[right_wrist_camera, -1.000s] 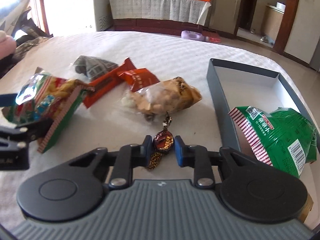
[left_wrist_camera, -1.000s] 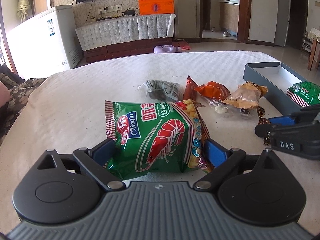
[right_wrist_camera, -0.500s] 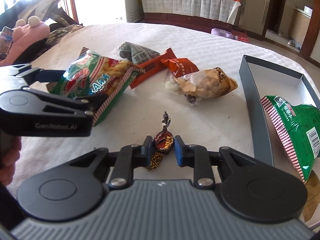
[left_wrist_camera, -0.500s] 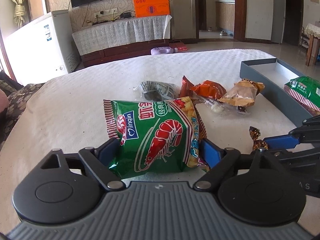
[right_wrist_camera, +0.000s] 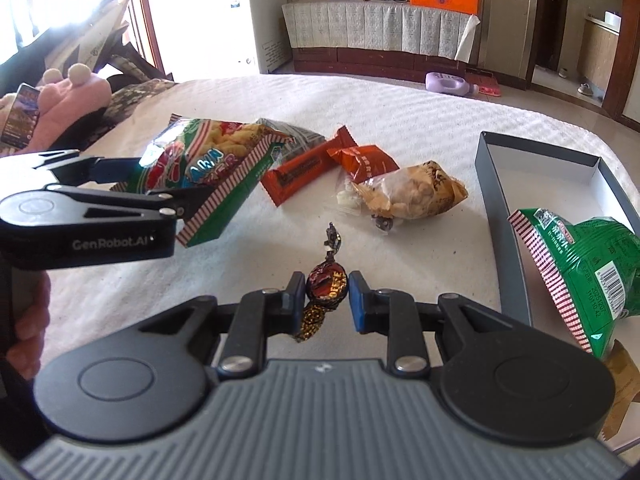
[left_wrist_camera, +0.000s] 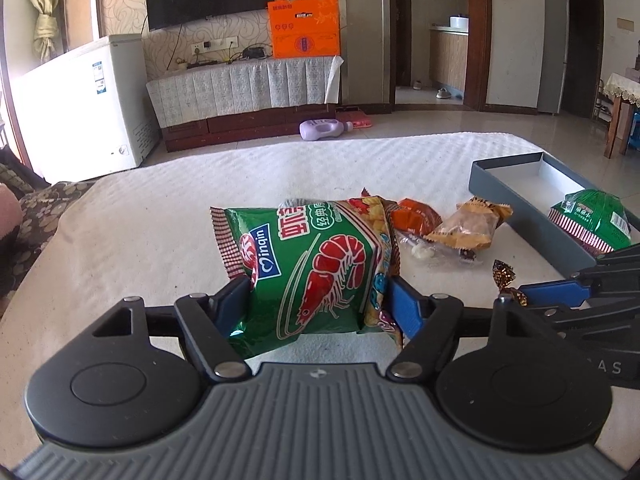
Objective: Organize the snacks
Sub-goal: 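Carry the chip bag and chocolate candy toward the gray box with both tools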
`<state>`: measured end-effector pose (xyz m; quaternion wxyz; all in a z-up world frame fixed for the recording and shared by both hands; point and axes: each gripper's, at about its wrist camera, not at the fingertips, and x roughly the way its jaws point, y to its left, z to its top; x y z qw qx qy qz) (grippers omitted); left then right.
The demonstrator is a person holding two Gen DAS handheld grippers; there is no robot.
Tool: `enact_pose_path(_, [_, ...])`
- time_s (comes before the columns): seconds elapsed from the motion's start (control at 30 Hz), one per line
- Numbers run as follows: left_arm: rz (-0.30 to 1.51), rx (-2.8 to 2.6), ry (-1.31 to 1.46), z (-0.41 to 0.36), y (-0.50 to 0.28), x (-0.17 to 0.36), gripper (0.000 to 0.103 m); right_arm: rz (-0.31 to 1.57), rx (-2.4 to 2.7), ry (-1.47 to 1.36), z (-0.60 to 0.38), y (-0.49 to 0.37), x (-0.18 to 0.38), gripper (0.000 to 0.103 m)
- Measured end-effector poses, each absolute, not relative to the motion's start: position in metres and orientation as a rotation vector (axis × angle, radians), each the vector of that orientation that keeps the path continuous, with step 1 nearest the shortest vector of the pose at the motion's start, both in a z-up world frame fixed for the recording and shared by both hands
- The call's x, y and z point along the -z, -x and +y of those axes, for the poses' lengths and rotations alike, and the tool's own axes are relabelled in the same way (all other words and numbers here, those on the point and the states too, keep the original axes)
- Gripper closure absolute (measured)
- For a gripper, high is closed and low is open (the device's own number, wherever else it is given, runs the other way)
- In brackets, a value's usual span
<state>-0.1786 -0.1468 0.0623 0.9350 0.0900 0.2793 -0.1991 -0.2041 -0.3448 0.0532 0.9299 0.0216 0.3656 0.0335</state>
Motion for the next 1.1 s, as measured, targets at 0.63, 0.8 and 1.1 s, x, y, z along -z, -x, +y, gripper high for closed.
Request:
enact_pose_path(0.63, [0.527, 0.442, -0.168, -0.186, 0.195, -0.081, 0.025, 0.640, -0.030, -0.080, -0.382, 0.237, -0.084, 0.077])
enact_pose_path(0.8, [0.516, 0.465, -0.155, -0.202, 0.199, -0.085, 0.025, 0.611, -0.018, -0.089, -0.392, 0.246, -0.091, 0.077])
enact_pose_path(1.1, [0.496, 0.524, -0.151, -0.241, 0.209, -0.089, 0.025, 0.572, 0.017, -0.105, -0.417, 0.265, -0.101, 0.077])
